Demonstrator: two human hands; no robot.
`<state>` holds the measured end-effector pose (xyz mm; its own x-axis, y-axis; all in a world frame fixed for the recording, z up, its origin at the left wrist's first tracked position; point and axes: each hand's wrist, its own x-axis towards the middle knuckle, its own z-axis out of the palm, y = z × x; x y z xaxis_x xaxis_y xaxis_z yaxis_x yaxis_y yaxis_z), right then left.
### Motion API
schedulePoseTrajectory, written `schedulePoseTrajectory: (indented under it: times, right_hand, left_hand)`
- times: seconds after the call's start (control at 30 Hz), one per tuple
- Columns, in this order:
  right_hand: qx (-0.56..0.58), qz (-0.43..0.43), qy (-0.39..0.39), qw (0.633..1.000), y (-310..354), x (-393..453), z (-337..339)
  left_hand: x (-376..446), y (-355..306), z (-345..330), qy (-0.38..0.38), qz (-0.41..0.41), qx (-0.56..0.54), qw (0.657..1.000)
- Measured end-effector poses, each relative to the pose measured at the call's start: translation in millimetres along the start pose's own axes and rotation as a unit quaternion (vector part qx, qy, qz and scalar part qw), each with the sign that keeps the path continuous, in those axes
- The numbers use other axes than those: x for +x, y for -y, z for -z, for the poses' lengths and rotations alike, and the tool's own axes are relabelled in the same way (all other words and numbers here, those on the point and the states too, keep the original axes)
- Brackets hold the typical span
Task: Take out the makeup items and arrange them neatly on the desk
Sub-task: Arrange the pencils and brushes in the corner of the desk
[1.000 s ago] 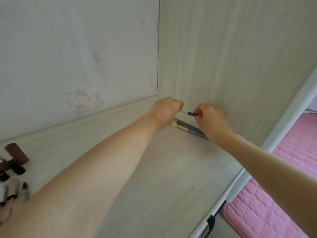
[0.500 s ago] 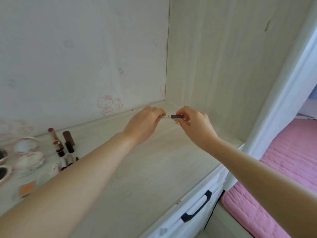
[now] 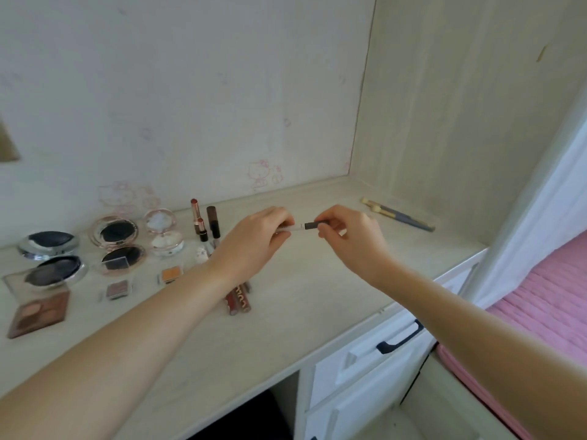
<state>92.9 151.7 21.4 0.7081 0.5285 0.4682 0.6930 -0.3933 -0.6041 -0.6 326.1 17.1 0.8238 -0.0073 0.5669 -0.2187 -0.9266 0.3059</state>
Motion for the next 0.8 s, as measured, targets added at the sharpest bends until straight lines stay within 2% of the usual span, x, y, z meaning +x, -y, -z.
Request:
schedulePoseTrajectory:
  times: [0.23,0.4,0.8]
  right_hand:
    - [0.023,0.014,0.076,0.997,39.5,-20.1,-47.3]
    - [0.025,0.071,0.123,0.99,69.1,-32.7,-78.4]
    - [-0.027,0.213,0.142,0.966,107.4,-51.0,-132.8]
  left_hand:
    - [-69.0,14.2,36.0,0.01,0.051,0.021,0.998]
    - [-113.2,28.9,60.2,-0.026,0.082,0.034,0.996]
    - [-178.3,50.6,91.5,-0.055,0.113,0.119,0.985]
